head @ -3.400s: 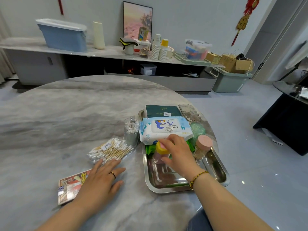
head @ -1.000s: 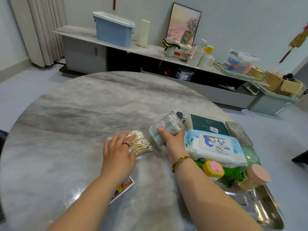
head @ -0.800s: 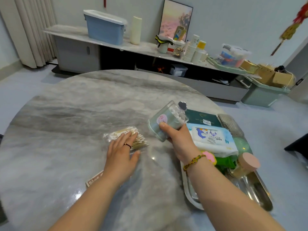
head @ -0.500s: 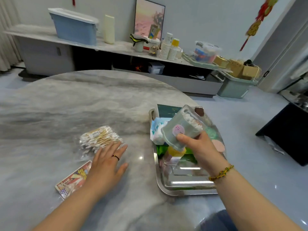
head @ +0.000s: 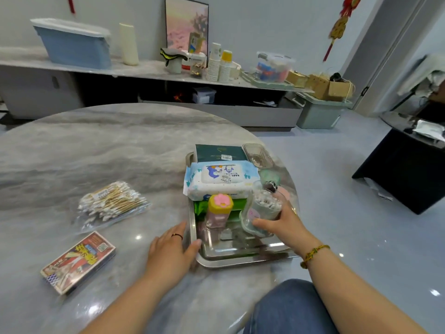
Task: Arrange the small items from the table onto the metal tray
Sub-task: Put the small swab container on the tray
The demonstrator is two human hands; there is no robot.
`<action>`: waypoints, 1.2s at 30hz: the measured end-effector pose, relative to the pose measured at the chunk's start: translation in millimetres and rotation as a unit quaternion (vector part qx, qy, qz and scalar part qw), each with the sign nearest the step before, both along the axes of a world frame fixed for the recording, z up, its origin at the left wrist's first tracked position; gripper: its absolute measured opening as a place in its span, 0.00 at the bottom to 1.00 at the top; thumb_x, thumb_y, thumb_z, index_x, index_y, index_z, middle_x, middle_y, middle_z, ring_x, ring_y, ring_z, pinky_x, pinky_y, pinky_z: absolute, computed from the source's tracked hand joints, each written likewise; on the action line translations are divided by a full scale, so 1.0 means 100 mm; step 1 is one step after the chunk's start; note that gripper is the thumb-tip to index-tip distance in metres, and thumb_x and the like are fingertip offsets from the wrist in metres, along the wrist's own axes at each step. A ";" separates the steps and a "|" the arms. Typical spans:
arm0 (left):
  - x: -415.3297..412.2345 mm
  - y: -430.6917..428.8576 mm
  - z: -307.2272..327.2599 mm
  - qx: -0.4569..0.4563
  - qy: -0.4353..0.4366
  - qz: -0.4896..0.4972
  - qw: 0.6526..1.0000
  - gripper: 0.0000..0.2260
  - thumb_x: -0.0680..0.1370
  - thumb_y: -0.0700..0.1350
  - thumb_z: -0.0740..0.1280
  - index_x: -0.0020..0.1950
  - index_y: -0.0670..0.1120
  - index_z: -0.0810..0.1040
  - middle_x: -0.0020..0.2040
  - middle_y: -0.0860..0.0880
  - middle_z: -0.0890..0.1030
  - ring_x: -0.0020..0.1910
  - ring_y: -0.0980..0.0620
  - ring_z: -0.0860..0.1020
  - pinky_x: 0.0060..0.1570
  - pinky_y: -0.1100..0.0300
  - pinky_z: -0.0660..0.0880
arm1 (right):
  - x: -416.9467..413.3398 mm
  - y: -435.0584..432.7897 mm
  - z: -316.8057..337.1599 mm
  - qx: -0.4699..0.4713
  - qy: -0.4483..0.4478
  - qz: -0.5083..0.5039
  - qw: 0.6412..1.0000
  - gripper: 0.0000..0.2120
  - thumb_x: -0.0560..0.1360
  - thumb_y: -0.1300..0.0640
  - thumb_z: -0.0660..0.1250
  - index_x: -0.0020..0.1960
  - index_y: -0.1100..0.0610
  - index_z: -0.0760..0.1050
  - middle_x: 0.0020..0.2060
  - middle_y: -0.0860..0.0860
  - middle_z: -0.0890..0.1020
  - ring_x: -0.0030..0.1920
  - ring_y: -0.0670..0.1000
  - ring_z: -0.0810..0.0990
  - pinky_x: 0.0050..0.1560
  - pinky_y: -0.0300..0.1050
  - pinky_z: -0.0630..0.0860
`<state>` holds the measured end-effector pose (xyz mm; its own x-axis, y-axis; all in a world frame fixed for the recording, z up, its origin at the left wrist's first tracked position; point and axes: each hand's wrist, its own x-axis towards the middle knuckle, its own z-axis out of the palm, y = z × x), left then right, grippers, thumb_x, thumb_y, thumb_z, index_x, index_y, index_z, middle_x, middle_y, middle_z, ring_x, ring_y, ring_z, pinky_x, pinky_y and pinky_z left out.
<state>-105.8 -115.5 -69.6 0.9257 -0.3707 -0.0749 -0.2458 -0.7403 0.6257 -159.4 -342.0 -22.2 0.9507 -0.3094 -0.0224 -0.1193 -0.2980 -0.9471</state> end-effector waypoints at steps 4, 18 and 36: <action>0.03 -0.18 0.02 0.003 0.003 0.009 1.000 0.18 0.75 0.53 0.60 0.64 0.51 0.66 0.63 0.49 0.75 0.64 0.47 0.70 0.61 0.55 0.63 | 0.08 0.02 -0.11 -0.004 0.048 0.031 0.998 0.29 0.64 0.67 0.73 0.58 0.51 0.62 0.51 0.47 0.75 0.52 0.44 0.75 0.48 0.36 0.77; 0.06 -0.20 -0.08 0.019 0.020 0.018 0.999 0.24 0.77 0.51 0.59 0.72 0.49 0.57 0.70 0.47 0.68 0.71 0.48 0.62 0.71 0.52 0.56 | 0.18 -0.09 -0.26 -0.069 0.119 0.040 0.990 0.28 0.68 0.68 0.67 0.62 0.52 0.60 0.55 0.52 0.73 0.57 0.51 0.72 0.54 0.40 0.70; 0.05 -0.19 -0.06 0.024 0.012 0.019 0.999 0.23 0.76 0.51 0.59 0.70 0.49 0.60 0.69 0.46 0.70 0.69 0.46 0.64 0.70 0.51 0.58 | 0.11 0.07 -0.08 -0.338 0.164 -0.084 0.923 0.09 0.73 0.54 0.64 0.48 0.59 0.77 0.43 0.55 0.82 0.45 0.56 0.78 0.46 0.46 0.76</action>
<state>-100.4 -134.7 -75.8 0.9368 -0.3306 -0.1149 -0.2019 -0.7787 0.5940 -148.3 -335.2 -30.2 0.8649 -0.4996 -0.0483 -0.4641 -0.7592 -0.4564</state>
